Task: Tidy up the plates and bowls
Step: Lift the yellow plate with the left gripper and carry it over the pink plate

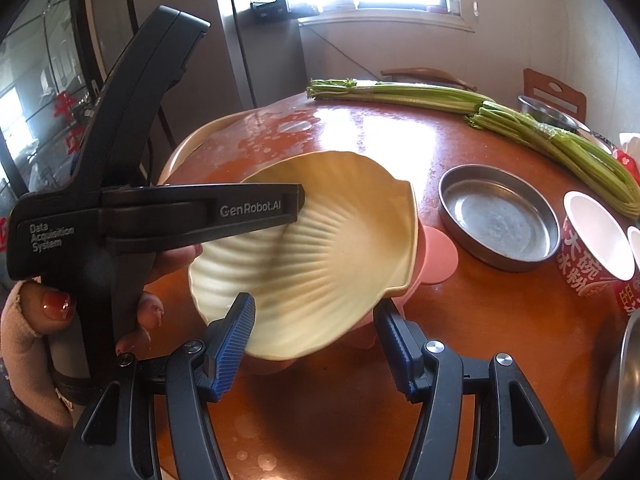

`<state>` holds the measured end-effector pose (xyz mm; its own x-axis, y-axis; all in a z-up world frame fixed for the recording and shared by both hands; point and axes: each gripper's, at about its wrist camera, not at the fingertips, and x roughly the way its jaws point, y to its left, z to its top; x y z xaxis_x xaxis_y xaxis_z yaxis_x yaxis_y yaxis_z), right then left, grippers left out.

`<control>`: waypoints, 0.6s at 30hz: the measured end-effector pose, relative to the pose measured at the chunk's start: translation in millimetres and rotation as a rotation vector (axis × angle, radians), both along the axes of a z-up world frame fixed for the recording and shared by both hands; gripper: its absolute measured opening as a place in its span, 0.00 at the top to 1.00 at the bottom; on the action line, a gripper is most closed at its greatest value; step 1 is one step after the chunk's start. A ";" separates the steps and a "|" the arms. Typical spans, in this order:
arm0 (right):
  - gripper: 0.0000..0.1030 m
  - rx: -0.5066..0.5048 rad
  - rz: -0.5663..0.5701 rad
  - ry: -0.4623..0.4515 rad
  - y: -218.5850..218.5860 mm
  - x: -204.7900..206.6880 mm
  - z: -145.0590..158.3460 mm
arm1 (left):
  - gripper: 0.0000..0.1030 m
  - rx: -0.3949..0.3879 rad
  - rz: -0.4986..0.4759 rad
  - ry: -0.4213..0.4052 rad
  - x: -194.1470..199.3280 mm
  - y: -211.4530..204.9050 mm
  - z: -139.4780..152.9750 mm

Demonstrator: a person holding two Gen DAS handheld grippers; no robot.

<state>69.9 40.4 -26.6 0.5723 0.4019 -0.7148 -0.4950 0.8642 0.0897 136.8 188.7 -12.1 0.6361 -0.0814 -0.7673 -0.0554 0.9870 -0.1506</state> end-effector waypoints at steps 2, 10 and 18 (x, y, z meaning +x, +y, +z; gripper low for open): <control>0.38 0.003 0.007 -0.005 -1.2 -1.7 1.6 | 0.56 0.003 -0.002 0.002 1.1 -0.2 -0.4; 0.37 -0.007 0.021 -0.035 -2.4 -7.7 6.3 | 0.56 0.020 0.000 0.008 4.1 -3.8 -4.7; 0.37 -0.001 0.021 -0.022 -2.5 -4.3 3.8 | 0.56 0.006 0.001 -0.010 -6.3 0.6 2.2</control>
